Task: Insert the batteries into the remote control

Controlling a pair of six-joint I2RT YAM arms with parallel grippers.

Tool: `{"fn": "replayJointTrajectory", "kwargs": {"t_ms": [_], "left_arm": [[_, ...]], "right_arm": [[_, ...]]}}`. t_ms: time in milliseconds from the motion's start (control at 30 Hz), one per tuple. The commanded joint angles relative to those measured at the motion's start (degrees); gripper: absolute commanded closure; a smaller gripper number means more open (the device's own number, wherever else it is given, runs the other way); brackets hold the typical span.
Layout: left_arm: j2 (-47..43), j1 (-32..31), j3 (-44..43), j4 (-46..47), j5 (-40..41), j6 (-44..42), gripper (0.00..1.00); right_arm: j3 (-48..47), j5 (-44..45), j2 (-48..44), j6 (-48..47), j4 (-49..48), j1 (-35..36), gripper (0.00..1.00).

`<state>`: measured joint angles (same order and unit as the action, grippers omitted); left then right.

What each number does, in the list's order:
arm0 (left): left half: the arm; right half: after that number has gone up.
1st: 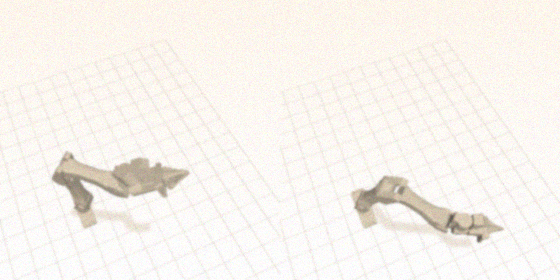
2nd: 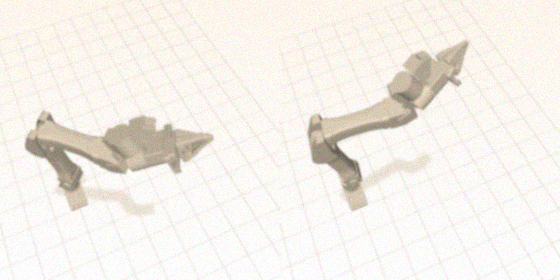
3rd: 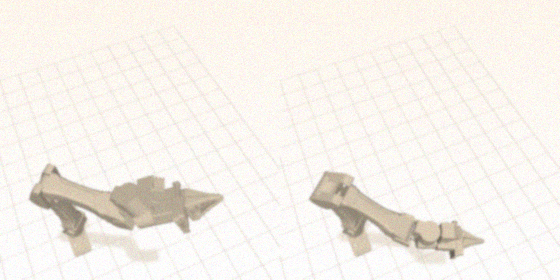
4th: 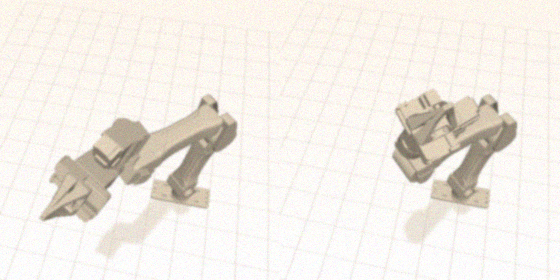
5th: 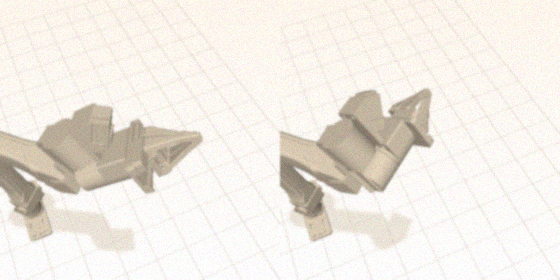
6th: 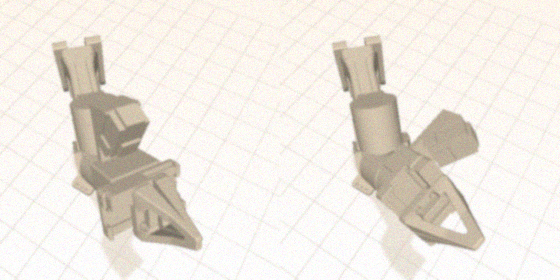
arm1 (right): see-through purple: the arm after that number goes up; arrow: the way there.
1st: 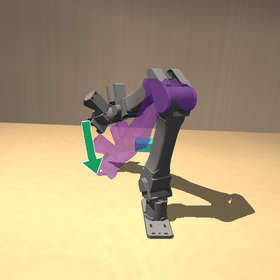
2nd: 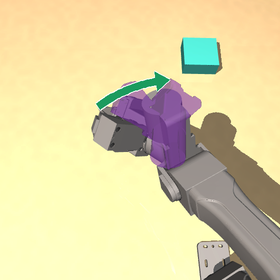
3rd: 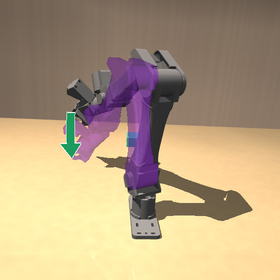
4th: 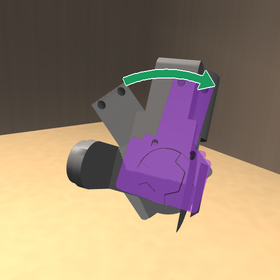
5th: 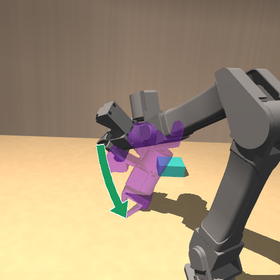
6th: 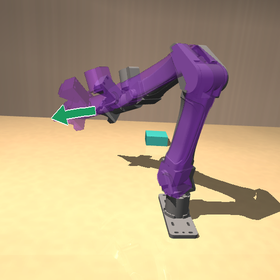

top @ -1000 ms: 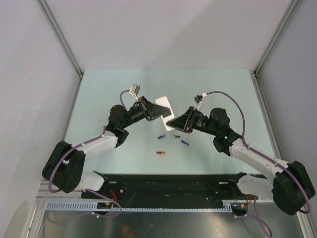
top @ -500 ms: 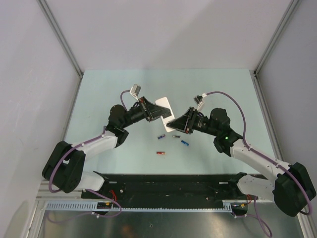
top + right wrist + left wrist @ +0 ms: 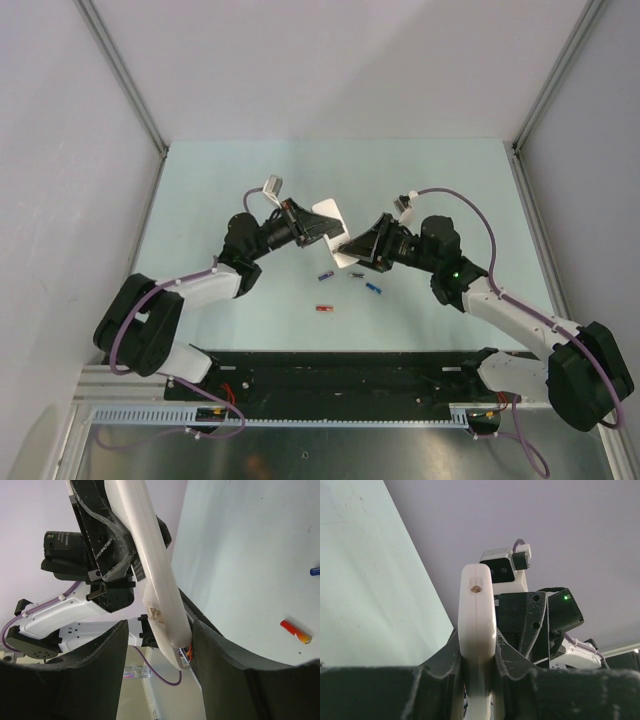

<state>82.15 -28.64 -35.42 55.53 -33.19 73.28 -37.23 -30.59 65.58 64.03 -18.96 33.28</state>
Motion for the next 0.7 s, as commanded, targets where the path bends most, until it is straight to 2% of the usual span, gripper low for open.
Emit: {"fn": "replayJointTrajectory", "kwargs": {"t_ms": [0, 133, 267, 367, 667], "left_arm": [[0.5, -0.4, -0.3, 3.0, 0.9, -0.4, 1.0], [1.2, -0.4, -0.6, 3.0, 1.2, 0.1, 1.0], [2.0, -0.4, -0.9, 2.9, 1.5, 1.2, 1.0], [2.2, -0.4, -1.0, 2.9, 1.5, 1.6, 1.0], [1.6, 0.2, -1.5, 2.9, 1.5, 2.0, 1.0]], "right_arm": [[-3.1, 0.8, -0.2, 0.0, 0.1, -0.2, 0.41], [-3.1, 0.9, -0.5, -0.7, 1.6, -0.5, 0.4], [-3.1, 1.5, -1.6, -2.6, 4.5, -0.7, 0.29], [-3.3, 2.2, -2.5, -4.3, 7.7, -1.0, 0.26], [-3.3, 3.5, -5.5, -9.1, 14.0, -1.5, 0.24]]}}
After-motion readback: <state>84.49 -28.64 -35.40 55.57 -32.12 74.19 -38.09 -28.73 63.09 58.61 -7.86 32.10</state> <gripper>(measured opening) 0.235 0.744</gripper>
